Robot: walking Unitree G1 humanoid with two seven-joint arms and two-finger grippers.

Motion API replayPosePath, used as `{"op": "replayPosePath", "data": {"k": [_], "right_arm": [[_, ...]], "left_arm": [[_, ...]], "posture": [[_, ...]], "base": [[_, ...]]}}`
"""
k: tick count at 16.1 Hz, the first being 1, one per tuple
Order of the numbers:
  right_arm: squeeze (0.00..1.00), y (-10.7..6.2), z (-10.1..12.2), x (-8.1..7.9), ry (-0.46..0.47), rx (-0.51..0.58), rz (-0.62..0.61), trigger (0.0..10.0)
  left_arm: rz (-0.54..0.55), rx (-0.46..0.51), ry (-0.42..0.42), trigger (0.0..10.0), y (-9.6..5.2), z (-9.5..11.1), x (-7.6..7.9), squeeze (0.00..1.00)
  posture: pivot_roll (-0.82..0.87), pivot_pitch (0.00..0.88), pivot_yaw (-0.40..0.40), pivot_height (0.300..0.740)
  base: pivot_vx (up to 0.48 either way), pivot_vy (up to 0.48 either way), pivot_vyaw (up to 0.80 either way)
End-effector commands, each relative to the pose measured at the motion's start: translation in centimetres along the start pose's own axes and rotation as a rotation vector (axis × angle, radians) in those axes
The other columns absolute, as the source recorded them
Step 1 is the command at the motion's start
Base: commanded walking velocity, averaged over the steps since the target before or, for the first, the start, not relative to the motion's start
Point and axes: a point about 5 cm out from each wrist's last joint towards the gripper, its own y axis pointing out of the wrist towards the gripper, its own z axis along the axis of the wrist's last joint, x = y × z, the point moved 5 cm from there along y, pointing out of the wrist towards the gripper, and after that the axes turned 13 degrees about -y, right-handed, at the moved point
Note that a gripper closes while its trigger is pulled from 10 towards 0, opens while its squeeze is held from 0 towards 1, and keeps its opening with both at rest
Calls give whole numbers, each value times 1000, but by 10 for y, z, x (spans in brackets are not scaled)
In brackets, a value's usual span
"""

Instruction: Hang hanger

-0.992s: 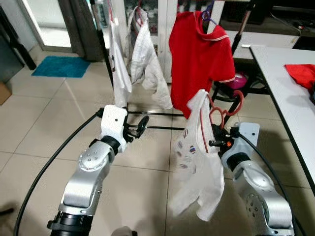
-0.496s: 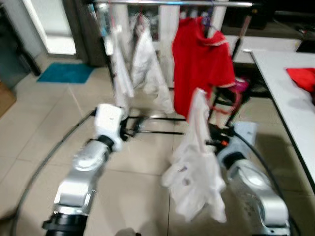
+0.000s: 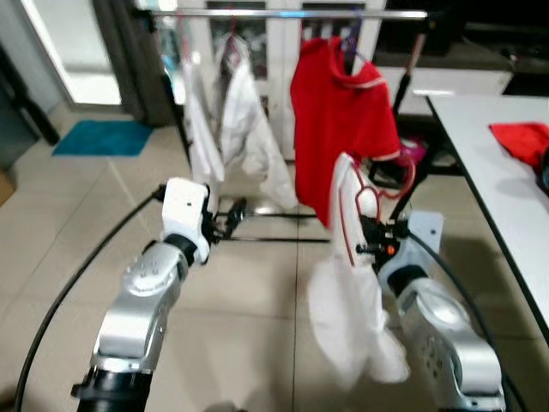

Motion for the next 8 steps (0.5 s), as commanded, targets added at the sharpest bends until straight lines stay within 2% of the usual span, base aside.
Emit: {"op": "replayPosePath", "data": {"k": [1, 8], "right_arm": [[0, -2, 9, 7, -9, 34, -15, 10000], [0, -1, 10, 7, -23, 37, -12, 10000]], "left_arm": [[-25, -3, -1, 10000, 3, 0, 8, 0], [-37, -11, 2, 10000, 2, -3, 10, 0]], "posture": [[39, 52, 31, 740], [35, 42, 33, 740]], "base": [[311, 0, 0], [311, 0, 0]]}}
